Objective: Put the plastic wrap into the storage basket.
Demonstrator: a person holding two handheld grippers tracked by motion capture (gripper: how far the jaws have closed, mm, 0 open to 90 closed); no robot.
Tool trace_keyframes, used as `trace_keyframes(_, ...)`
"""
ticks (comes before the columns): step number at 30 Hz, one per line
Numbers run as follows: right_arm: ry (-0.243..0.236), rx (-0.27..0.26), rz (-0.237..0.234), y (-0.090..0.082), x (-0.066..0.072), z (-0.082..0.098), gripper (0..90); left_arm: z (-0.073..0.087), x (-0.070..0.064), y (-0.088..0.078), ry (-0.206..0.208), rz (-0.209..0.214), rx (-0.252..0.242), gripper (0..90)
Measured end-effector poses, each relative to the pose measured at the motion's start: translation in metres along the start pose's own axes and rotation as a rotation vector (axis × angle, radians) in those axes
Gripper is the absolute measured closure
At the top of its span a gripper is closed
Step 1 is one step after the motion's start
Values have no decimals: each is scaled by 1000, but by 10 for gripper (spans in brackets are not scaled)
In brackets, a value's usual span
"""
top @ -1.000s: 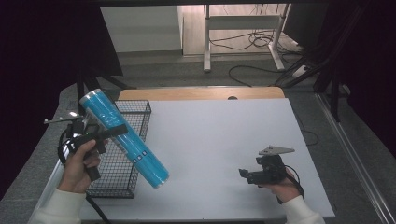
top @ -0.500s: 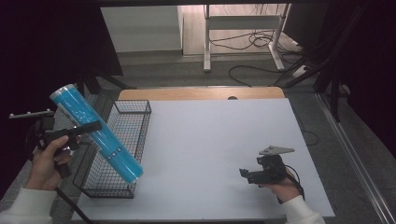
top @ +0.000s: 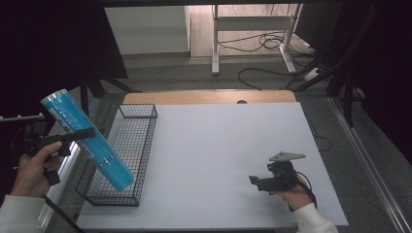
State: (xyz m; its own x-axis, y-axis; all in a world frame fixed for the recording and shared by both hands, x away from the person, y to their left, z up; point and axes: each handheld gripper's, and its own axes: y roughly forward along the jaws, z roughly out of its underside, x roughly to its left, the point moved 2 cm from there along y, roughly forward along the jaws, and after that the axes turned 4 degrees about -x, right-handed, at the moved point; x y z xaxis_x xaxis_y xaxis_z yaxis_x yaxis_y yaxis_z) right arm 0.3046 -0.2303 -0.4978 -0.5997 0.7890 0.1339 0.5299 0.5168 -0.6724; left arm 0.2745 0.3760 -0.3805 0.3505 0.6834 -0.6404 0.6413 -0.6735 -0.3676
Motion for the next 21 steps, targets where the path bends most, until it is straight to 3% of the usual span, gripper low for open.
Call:
trace_keyframes(8,-3,1,1,1,0,0,137,3,12,9,8,-53,33,321)
trace_keyframes(21,-5,8,5,1,0,1,138,2,17,17,22,-106,66,321)
